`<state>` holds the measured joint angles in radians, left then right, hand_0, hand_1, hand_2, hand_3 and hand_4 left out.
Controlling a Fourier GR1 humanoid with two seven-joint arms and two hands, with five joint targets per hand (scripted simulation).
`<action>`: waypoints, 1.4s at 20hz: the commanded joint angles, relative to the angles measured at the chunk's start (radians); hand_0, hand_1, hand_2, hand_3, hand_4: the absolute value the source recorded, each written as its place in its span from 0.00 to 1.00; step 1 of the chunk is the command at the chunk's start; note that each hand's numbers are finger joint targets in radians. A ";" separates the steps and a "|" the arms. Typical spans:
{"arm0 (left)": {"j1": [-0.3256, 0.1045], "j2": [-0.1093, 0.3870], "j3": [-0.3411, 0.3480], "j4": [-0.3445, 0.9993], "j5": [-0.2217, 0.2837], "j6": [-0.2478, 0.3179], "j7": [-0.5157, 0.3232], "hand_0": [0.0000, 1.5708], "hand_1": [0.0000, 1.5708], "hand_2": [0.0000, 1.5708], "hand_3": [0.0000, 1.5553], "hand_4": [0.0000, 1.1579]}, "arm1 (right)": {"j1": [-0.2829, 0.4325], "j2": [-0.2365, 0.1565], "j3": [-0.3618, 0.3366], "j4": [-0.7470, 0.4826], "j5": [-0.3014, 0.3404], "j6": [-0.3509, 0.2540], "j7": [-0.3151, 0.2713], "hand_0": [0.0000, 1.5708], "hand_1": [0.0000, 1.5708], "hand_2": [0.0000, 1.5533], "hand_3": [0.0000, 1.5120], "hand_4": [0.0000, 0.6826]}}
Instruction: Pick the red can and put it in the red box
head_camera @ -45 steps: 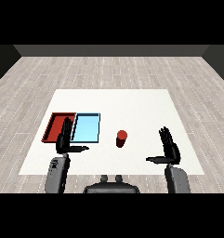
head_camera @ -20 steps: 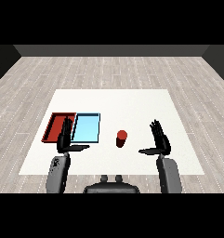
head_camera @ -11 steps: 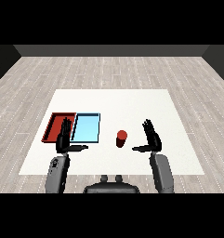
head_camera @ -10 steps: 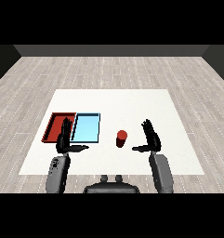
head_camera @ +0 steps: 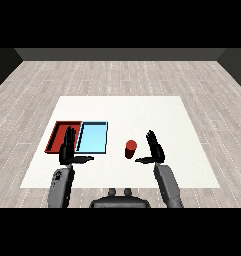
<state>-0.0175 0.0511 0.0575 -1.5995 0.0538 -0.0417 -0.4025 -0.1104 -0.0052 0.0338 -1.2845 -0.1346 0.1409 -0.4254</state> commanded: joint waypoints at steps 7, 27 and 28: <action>-0.009 0.014 0.033 0.062 0.037 -0.035 -0.071 0.00 0.00 0.00 0.00 0.00 | -0.031 0.005 0.078 0.094 -0.038 -0.068 -0.044 0.00 0.00 0.00 0.00 0.00; -0.026 0.022 0.035 0.018 0.051 -0.046 0.001 0.00 0.00 0.00 0.00 0.00 | -0.213 0.005 0.214 0.273 -0.208 -0.203 -0.064 0.00 0.00 0.00 0.00 0.00; 0.038 0.006 0.012 -0.026 0.026 -0.035 -0.028 0.00 0.00 0.00 0.00 0.00 | -0.115 0.005 0.247 0.259 -0.182 -0.184 -0.143 0.00 0.00 0.00 0.00 0.00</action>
<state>-0.0009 0.0576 0.0682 -1.5950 0.0796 -0.0774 -0.4253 -0.2629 0.0000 0.2466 -1.0320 -0.3115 -0.0504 -0.5255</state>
